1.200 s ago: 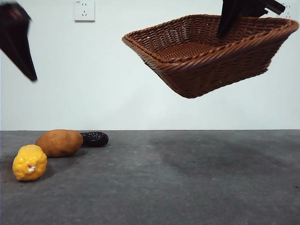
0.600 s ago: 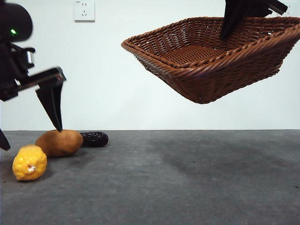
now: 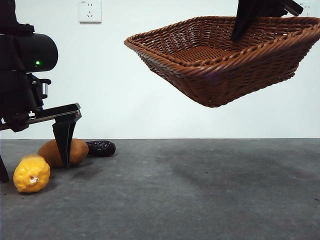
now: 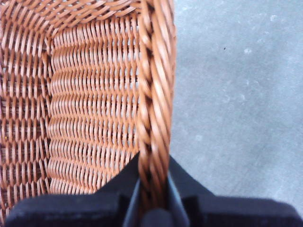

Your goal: Help me put the vegetables on the table into the basket

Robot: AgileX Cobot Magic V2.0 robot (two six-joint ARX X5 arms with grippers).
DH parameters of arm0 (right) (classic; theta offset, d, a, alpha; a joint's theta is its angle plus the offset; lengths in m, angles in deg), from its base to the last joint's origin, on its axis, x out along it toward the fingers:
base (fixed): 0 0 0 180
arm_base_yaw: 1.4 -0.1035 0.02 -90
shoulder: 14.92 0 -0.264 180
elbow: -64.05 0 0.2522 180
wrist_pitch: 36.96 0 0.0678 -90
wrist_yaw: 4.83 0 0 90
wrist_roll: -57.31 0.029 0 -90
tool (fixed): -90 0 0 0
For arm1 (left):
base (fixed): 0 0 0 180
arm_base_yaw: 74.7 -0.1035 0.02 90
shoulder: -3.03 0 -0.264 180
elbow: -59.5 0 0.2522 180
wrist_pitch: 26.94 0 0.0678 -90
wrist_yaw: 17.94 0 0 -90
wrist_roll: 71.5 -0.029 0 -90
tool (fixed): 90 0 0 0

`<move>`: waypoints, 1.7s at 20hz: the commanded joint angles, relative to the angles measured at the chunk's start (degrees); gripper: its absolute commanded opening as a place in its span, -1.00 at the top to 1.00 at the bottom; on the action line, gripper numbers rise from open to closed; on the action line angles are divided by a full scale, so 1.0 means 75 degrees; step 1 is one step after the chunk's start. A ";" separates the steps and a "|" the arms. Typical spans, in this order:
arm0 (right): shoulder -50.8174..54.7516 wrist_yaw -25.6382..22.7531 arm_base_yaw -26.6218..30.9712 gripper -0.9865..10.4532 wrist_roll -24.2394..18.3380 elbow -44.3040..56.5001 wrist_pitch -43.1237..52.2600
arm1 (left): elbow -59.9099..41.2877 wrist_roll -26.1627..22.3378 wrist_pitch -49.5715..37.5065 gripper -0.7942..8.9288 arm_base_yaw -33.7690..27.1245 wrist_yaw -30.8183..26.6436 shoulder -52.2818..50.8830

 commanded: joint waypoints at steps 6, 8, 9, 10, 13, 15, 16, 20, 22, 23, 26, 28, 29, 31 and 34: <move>0.0079 0.0079 -0.0009 0.84 -0.0009 0.0000 -0.0029 | -0.0099 0.0038 -0.0035 0.85 0.0122 0.0096 0.0160; 0.0079 0.0079 -0.0009 0.84 -0.0038 0.0000 -0.0085 | -0.0099 -0.0172 -0.0006 0.85 0.0122 0.0122 0.0154; 0.0079 0.0079 -0.0009 0.84 -0.0038 0.0000 -0.0114 | -0.0099 -0.0332 0.0038 0.85 0.0122 0.0122 0.0114; 0.0079 0.0076 -0.0009 0.84 -0.0038 0.0000 -0.0137 | -0.0099 -0.0507 0.0070 0.85 0.0122 0.0117 0.0050; 0.0079 0.0015 -0.0006 0.84 -0.0035 0.0000 -0.0230 | -0.0099 -0.1212 0.0061 0.85 0.0105 0.0111 -0.0548; 0.0073 -0.0047 -0.0006 0.84 -0.0038 0.0015 -0.0376 | -0.0099 -0.1769 0.0044 0.85 0.0073 0.0082 -0.1247; 0.0064 -0.0108 -0.0006 0.84 -0.0041 0.0032 -0.0463 | -0.0099 -0.2005 0.0058 0.85 0.0061 0.0073 -0.1661; 0.0009 -0.0178 -0.0006 0.84 0.0087 0.0306 -0.0498 | -0.0099 -0.2757 0.0388 0.85 0.0172 0.0082 -0.3503; 0.0009 -0.0157 -0.0009 0.84 0.0210 0.0720 -0.0271 | -0.0099 -0.3034 0.0644 0.85 0.0417 0.0117 -0.4354; 0.0009 -0.0146 -0.0009 0.84 0.0306 0.0988 -0.0137 | -0.0099 -0.3127 0.0810 0.85 0.0560 0.0117 -0.4736; 0.0009 0.0286 -0.0017 0.84 0.0583 0.1792 0.0455 | -0.0099 -0.3424 0.1096 0.85 0.1119 0.0119 -0.5566; 0.0009 0.0653 -0.0070 0.84 0.0927 0.2151 0.0895 | -0.0099 -0.3509 0.1099 0.85 0.1673 0.0146 -0.5747; 0.0009 0.0659 -0.0160 0.84 0.1081 0.2294 0.1110 | -0.0099 -0.3512 0.1096 0.85 0.1964 0.0143 -0.5738; 0.0000 0.0656 -0.0388 0.84 0.1227 0.2477 0.1291 | -0.0099 -0.3538 0.1026 0.85 0.2565 0.0143 -0.5537; -0.0087 0.0650 -0.0924 0.84 0.1402 0.2547 0.1495 | -0.0099 -0.3590 0.0329 0.85 0.3654 0.0143 -0.4832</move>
